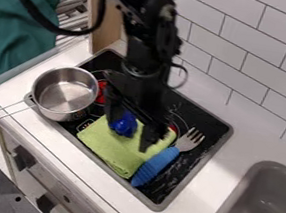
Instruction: Move the blue fork to bottom of the silver pot
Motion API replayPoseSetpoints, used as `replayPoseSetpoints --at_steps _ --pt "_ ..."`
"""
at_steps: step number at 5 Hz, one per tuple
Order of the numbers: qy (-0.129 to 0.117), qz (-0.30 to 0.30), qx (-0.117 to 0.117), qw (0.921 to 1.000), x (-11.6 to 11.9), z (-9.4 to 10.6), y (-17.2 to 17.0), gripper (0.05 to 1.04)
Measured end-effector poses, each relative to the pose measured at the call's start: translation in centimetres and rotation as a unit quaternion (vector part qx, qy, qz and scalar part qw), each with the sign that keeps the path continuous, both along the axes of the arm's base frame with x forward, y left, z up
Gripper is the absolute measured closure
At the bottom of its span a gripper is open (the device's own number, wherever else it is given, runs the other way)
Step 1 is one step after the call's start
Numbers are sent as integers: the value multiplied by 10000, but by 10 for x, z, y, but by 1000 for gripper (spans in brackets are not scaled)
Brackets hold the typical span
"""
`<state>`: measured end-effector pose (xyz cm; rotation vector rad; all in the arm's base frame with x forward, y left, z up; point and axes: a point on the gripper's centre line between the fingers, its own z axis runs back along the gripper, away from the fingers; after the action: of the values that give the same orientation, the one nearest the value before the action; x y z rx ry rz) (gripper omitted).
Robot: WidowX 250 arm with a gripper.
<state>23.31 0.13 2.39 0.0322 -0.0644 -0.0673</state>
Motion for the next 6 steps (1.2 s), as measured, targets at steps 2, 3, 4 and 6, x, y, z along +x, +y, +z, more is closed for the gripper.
replayPoseSetpoints --at_steps 2,3,4,6 --pt "109 -63 99 9999 10 -22 -39 79" --pt "134 6 65 9999 19 -30 -44 79" --pt "183 13 -25 9998 26 -38 -45 79" --pt "239 324 -113 9991 33 -48 -23 79"
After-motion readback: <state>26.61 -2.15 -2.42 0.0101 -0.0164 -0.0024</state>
